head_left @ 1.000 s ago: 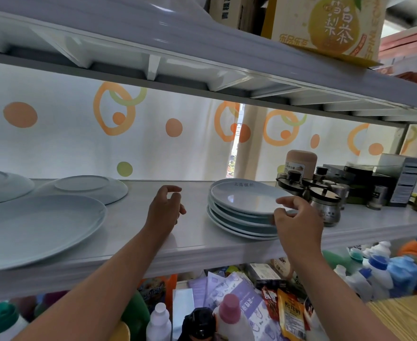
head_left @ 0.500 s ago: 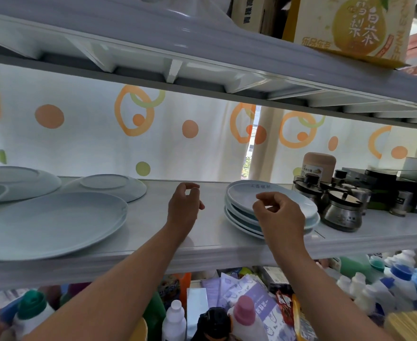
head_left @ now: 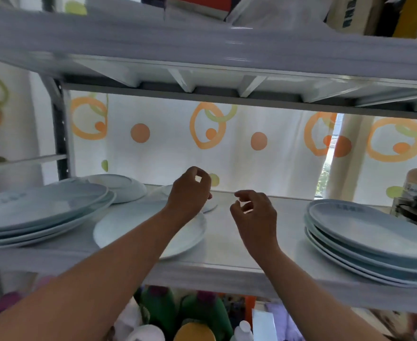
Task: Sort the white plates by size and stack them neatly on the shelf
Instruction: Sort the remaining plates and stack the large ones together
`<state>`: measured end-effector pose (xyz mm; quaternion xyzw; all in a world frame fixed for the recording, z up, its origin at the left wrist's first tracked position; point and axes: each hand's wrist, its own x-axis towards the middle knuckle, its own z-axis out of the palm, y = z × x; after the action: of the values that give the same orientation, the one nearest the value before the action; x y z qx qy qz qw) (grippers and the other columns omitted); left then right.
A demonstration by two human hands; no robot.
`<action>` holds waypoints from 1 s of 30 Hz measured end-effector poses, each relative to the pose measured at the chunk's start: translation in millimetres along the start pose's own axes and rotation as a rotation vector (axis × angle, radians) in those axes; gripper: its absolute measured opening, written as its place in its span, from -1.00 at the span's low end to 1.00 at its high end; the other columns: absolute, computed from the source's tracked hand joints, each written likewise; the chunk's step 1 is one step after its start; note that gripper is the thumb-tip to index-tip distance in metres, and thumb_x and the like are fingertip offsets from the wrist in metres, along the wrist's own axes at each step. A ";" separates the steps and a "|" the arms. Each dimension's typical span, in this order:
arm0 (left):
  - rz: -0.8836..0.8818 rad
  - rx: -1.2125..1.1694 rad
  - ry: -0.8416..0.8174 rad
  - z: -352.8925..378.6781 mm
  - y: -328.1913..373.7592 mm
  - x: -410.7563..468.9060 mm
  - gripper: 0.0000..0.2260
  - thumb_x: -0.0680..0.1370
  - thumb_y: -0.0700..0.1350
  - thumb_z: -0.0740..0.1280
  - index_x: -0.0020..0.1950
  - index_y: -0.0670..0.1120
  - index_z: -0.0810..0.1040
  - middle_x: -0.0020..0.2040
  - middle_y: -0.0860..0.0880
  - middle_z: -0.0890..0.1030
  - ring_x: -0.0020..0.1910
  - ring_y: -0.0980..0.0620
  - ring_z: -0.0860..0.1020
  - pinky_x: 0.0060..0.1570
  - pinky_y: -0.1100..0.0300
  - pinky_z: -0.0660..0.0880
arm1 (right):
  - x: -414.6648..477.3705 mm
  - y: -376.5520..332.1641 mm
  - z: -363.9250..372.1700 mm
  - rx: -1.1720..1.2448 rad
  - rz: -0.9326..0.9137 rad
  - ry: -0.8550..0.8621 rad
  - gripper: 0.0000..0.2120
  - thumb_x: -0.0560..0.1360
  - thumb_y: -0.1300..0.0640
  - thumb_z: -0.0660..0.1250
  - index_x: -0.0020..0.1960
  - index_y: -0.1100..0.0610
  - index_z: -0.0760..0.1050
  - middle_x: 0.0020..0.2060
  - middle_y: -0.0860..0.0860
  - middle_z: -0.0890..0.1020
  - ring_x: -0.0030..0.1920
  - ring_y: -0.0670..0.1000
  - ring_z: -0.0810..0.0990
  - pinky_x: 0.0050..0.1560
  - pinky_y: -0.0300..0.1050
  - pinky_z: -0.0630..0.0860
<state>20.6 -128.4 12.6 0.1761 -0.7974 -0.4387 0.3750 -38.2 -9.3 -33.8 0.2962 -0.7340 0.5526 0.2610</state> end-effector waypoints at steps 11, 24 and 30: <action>-0.038 0.279 -0.047 -67.8 -35.9 28.6 -0.82 0.52 -0.08 0.15 0.04 -0.06 0.50 -0.31 0.04 0.65 -0.31 0.13 0.50 -0.03 0.11 0.51 | 48.8 32.2 98.7 -0.189 -0.059 -0.238 -0.57 0.37 0.44 0.22 0.21 0.23 0.52 0.14 0.19 0.53 0.16 0.20 0.49 0.21 -0.11 0.39; -0.049 0.379 -0.071 -72.7 -43.0 44.2 -0.84 0.54 -0.08 0.15 0.04 -0.03 0.48 -0.31 0.05 0.65 -0.32 0.15 0.50 -0.17 0.19 0.45 | 79.6 62.9 121.4 -0.260 -0.132 -0.983 -0.39 0.48 0.13 0.34 0.48 -0.04 0.22 0.50 -0.10 0.19 0.52 -0.04 0.08 0.52 -0.09 -0.02; -0.026 0.403 -0.079 -72.1 -38.1 43.6 -0.85 0.52 -0.10 0.16 0.02 -0.02 0.49 -0.27 0.02 0.67 -0.32 0.15 0.51 -0.12 0.16 0.49 | 81.1 69.5 114.4 -0.270 -0.242 -0.945 -0.44 0.51 0.11 0.31 0.47 0.05 0.24 0.45 -0.10 0.29 0.46 -0.04 0.23 0.47 -0.15 0.13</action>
<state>44.4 -216.9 24.3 0.2404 -0.8808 -0.2816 0.2951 -150.7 -116.9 -50.7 0.5606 -0.7971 0.2243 -0.0015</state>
